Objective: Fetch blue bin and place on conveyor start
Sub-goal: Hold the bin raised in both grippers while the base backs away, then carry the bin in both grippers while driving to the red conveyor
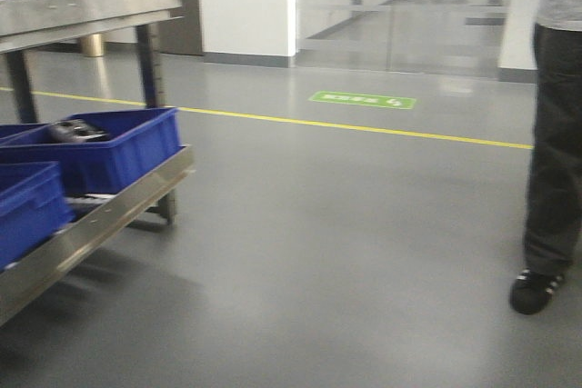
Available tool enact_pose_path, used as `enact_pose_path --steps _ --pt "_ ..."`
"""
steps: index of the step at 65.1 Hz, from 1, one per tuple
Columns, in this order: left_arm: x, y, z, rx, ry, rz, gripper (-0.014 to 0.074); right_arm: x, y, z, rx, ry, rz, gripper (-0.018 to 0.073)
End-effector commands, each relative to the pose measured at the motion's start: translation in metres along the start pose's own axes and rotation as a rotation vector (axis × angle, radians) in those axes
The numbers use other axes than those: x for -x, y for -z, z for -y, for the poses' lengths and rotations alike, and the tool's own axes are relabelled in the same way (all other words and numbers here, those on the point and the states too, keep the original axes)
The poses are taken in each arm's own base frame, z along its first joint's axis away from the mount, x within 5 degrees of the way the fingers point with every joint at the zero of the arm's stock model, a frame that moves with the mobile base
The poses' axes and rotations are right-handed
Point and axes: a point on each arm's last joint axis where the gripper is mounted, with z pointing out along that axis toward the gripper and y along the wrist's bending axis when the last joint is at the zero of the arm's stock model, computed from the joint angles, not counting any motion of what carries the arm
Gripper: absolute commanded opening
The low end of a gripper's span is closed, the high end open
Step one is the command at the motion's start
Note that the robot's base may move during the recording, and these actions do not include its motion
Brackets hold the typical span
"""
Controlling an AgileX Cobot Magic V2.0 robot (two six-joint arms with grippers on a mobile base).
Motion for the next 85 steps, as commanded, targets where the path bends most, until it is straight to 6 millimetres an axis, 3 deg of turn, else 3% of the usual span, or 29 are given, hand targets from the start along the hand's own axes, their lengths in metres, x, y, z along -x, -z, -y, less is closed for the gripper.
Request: enact_pose_path --steps 1,85 --pt "0.0041 0.0036 0.0007 -0.013 -0.021 0.046 -0.0111 0.0044 0.0044 0.0005 0.004 0.015 0.039 -0.0165" --pt "0.0042 0.0036 0.0005 -0.012 -0.023 0.048 -0.0111 0.0063 0.0045 -0.0010 0.020 0.015 0.060 -0.0165"
